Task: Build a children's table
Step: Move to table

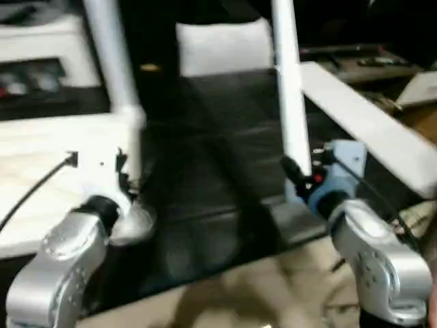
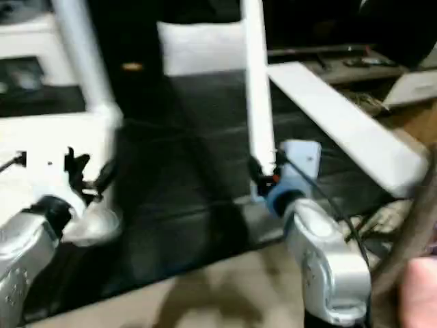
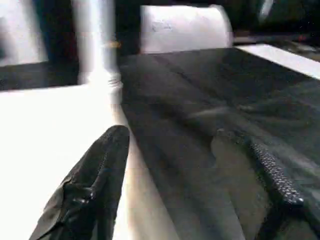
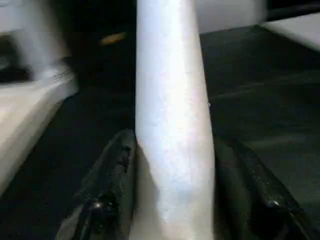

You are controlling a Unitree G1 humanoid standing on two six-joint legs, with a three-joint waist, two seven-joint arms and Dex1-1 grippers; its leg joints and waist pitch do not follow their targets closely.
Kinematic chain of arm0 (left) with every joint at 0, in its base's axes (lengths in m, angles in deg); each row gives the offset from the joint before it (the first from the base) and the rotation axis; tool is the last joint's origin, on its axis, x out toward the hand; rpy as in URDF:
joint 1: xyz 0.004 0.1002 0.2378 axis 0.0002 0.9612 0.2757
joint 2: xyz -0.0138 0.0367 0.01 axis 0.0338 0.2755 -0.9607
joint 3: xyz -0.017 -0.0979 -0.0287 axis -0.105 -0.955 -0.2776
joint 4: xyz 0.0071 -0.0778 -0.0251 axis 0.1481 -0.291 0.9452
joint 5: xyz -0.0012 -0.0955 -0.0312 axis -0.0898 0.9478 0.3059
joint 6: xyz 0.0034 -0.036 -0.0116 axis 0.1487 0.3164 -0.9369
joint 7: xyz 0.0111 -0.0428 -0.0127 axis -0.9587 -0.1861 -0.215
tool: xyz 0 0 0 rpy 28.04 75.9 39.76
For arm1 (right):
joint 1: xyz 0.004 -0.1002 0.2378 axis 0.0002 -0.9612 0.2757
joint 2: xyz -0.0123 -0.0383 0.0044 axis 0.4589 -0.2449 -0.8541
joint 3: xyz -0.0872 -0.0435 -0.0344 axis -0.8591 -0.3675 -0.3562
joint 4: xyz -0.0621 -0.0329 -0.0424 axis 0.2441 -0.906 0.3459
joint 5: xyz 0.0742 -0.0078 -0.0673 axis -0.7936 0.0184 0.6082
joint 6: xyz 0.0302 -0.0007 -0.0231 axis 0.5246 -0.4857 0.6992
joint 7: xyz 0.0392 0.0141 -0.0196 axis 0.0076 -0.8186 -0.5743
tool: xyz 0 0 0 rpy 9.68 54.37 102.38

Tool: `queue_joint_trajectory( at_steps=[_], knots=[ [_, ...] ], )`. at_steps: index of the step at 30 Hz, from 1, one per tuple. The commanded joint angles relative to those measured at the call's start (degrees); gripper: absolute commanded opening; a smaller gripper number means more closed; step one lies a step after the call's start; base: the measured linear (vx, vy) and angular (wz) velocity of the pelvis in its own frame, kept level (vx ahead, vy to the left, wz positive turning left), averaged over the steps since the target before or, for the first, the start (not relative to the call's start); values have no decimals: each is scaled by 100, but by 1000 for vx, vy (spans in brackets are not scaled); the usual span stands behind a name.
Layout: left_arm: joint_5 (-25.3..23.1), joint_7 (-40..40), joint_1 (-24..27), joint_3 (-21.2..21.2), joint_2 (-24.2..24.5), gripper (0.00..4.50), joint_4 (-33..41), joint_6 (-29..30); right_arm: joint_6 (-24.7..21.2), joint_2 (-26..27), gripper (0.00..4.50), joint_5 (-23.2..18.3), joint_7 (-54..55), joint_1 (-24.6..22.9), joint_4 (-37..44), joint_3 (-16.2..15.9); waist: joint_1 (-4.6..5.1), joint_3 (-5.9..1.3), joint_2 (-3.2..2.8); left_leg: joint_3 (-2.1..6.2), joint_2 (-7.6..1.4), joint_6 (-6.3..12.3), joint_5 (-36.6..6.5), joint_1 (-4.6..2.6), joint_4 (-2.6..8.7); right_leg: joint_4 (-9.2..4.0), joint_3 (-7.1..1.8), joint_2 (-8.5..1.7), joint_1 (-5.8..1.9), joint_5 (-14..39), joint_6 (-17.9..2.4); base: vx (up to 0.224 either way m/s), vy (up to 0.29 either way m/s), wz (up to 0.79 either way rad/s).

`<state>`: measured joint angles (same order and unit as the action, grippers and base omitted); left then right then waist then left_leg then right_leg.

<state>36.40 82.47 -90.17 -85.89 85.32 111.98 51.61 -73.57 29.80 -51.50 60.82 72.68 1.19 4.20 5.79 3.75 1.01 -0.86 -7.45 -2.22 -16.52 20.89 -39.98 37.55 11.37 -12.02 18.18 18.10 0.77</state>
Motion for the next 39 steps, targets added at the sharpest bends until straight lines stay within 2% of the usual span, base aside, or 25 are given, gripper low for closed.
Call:
queue_joint_trajectory(
  at_steps=[1, 2, 3, 4, 5, 6, 7, 8, 9, 10, 11, 12, 13, 14, 18, 20, 21, 22, 23, 25, 27, 33, 34, 35, 39],
  knots=[
    [-77, -81, 45, 107, -127, 301, 62, 25, 10, -145, 191, -103, -128, 202, 97, -39, 144, -283, -336, 682, -57, 2545, 352, -643, 903, 659, -259, 988, 524, 967, -92, 11, 272, 82],
    [-80, -90, 45, 111, -140, 301, 61, 23, 8, -151, 191, -106, -131, 212, 93, -42, -11, -286, -299, 720, -113, 3195, 1843, -617, 757, 805, -409, 1017, 792, 733, -66, 9, 225, 62],
    [-84, -102, 44, 123, -159, 301, 63, 21, 6, -156, 191, -109, -136, 227, 90, -46, -45, -274, -207, 723, -167, 3351, 2285, -485, 831, 849, -474, 1024, 777, 619, 0, 9, 225, 62],
    [-93, -148, 21, 146, -241, 301, 62, 28, 27, -227, 191, -67, -203, 261, 70, -94, -101, -366, 44, 745, -261, 3105, 2596, -419, 895, 739, -775, 911, 840, 137, 97, -18, 270, 65],
    [-83, -172, 12, 135, -277, 301, 59, 46, 36, -251, 191, -50, -221, 273, 65, -109, -211, -406, 326, 523, 193, 1961, 1808, -148, 913, 141, -1315, 514, 698, -811, -178, -7, 264, 72],
    [-80, -179, 9, 131, -287, 301, 59, 53, 39, -257, 191, -46, -224, 276, 63, -112, -299, -486, 596, 248, 525, 1253, 554, 164, 567, -319, -1686, -41, 369, -1227, -8, -7, 264, 72],
    [-151, -168, -5, 168, -251, 301, 66, -1, 56, -259, 191, -39, -219, 289, 59, -97, -464, -512, 408, 159, 440, 370, -1005, 468, -878, -723, -2330, -1262, 43, -2177, -343, 37, 266, 70],
    [-195, -181, -16, 179, -239, 301, 71, -26, 68, -254, 191, -38, -208, 299, 54, -80, -234, -392, 425, 259, 229, -397, -1118, 651, -987, -592, -1359, -1019, -94, -2844, -431, 28, 253, 57],
    [-190, -251, -49, 141, -305, 301, 57, -24, 82, -252, 191, -31, -191, 317, 45, -56, -535, -292, 321, 210, 201, -815, -1092, 413, -865, -751, -1162, -801, -20, -2651, -825, 28, 253, 57],
    [-176, -306, -92, 113, -366, 301, 33, -6, 109, -260, 191, -20, -182, 335, 31, -48, -534, -283, 306, 135, -81, -931, -608, 89, -292, -617, -757, -194, -102, -1774, -1919, -43, 243, 63],
    [-184, -300, -109, 123, -358, 301, 25, -3, 122, -264, 191, -16, -184, 341, 23, -50, -513, -288, -135, 385, -358, -1047, -147, -315, 463, -264, -80, 655, -44, -485, -1540, -73, 232, 93],
    [-228, -290, -143, 158, -343, 301, 18, 10, 147, -205, 191, -64, -144, 353, 12, 16, -539, -130, -319, 813, -856, -1080, -1400, -234, 1091, 263, -509, 939, 335, -173, -946, -73, 232, 93],
    [-230, -290, -144, 159, -343, 301, 18, 11, 148, -201, 191, -67, -141, 354, 11, 20, -381, -301, -321, 641, -1347, -1942, -1214, -224, 1222, 671, -595, 875, 455, -131, -305, -23, 219, 67],
    [-282, -292, -176, 212, -365, 301, 21, 26, 184, 44, 191, -251, 0, 364, 4, 279, -554, -324, -479, 388, -1111, -2223, -881, -164, 1206, 765, -531, 1002, 650, -173, -220, 12, 195, 22],
    [-248, -342, -185, 207, -541, 301, 23, -8, 201, 25, 191, -250, 42, 394, -20, 349, -737, -468, -343, 155, -684, -1349, -24, -284, 1046, 432, -478, 1037, 563, -139, -135, -5, 138, 14],
    [-243, -327, -199, 230, -548, 301, 37, 17, 233, 24, 191, -225, 61, 396, -30, 372, -716, -453, 0, 164, -530, -672, 361, -266, 992, -184, -872, 646, 369, -693, 96, -3, 32, 0],
    [-239, -309, -221, 254, -541, 301, 50, 44, 274, 36, 191, -202, 84, 401, -38, 407, -796, -451, 355, -156, -216, -469, 34, 15, 823, -546, -1221, 334, 76, -483, 450, 0, 0, 0],
    [-197, -295, -248, 248, -558, 301, 54, 43, 329, 50, 191, -188, 90, 415, -47, 440, -876, -311, 253, -227, -207, -428, -381, 69, 786, -717, -1362, -14, 114, 395, 403, -19, -69, -6],
    [-161, -295, -272, 223, -581, 301, 50, 33, 380, 80, 190, -201, 95, 432, -59, 486, -920, -401, 334, -274, -271, -302, -148, 91, 718, -723, -1399, -65, 32, 1027, 310, -48, -88, -13],
    [-88, -279, -312, 157, -628, 301, 35, 15, 455, 166, 190, -300, 104, 471, -87, 600, -853, -385, 292, -342, -366, -386, 8, 86, 908, -610, -1255, 262, 75, 619, -124, -47, -71, -12],
    [19, -277, -392, -3, -763, 301, 34, 24, 546, 209, 190, -446, 84, 539, -132, 704, -751, -389, 222, -336, -416, -514, -88, 55, 963, -518, -1196, 385, 66, -177, -446, 0, 0, 0],
    [269, 6, -663, -133, -711, 348, -129, 53, 778, 205, 190, -749, -211, 604, -166, 811, -667, -347, 178, -441, -450, -426, -297, 18, 955, -554, -1228, 422, 28, -366, -730, 0, 0, 0],
    [331, 93, -728, -117, -683, 348, -180, 60, 911, 171, 190, -736, -290, 605, -178, 802, -675, -341, 73, -438, -452, -470, -330, 4, 956, -541, -1229, 424, 42, -332, -741, 0, 0, 0],
    [368, 132, -760, -111, -671, 366, -203, 68, 973, 158, 190, -726, -333, 607, -187, 801, -651, -339, 144, -470, -466, -486, -451, -11, 961, -569, -1228, 450, 58, -176, -717, 0, 0, 0],
    [649, 455, -1037, -97, -653, 380, -394, 88, 628, 197, 190, -1225, -595, 664, -161, 961, -675, -336, 98, -501, -479, -443, -418, -21, 963, -558, -1233, 454, 65, -37, -812, 0, 0, 0]
  ],
)
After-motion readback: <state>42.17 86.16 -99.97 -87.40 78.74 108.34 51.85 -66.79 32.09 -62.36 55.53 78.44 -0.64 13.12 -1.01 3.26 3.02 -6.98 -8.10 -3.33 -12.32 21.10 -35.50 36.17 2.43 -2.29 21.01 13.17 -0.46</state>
